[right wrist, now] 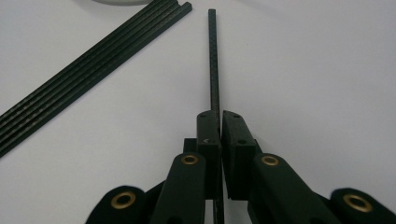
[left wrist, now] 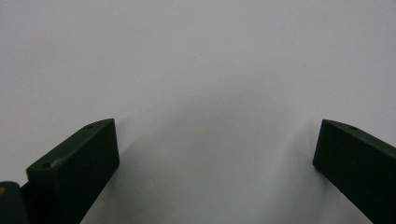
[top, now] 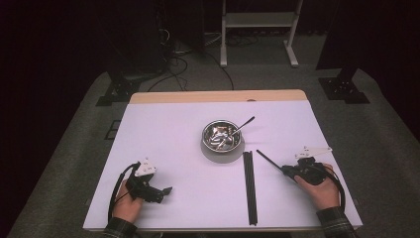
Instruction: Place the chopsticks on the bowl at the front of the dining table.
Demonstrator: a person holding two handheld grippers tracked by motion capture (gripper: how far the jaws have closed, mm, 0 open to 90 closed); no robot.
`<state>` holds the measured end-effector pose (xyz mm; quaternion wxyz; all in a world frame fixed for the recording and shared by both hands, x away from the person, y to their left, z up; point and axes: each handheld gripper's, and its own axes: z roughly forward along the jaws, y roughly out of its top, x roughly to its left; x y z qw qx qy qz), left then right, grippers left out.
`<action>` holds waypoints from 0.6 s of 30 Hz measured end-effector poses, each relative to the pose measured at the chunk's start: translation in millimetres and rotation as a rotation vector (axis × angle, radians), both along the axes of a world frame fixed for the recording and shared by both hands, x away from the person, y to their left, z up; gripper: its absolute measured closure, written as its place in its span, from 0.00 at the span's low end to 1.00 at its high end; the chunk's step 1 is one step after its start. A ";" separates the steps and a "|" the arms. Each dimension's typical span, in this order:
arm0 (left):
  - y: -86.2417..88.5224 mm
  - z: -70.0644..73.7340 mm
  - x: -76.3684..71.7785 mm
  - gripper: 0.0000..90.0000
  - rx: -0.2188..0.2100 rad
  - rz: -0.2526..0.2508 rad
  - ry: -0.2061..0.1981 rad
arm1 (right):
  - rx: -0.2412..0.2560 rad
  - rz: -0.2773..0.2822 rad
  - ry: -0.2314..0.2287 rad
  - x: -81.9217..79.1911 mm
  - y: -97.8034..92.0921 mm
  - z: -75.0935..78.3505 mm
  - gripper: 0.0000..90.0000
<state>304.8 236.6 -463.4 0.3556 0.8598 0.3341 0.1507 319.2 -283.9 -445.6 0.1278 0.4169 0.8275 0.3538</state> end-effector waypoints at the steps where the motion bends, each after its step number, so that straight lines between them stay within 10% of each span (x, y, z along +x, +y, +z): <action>1: 0.0 0.0 0.0 0.00 0.000 0.000 0.000 | 0.001 0.002 -0.005 -0.1 -0.3 0.4 0.95; 18: 0.0 0.0 0.0 0.00 0.000 0.000 0.000 | 0.058 0.003 -0.059 -5.2 -2.7 20.4 0.95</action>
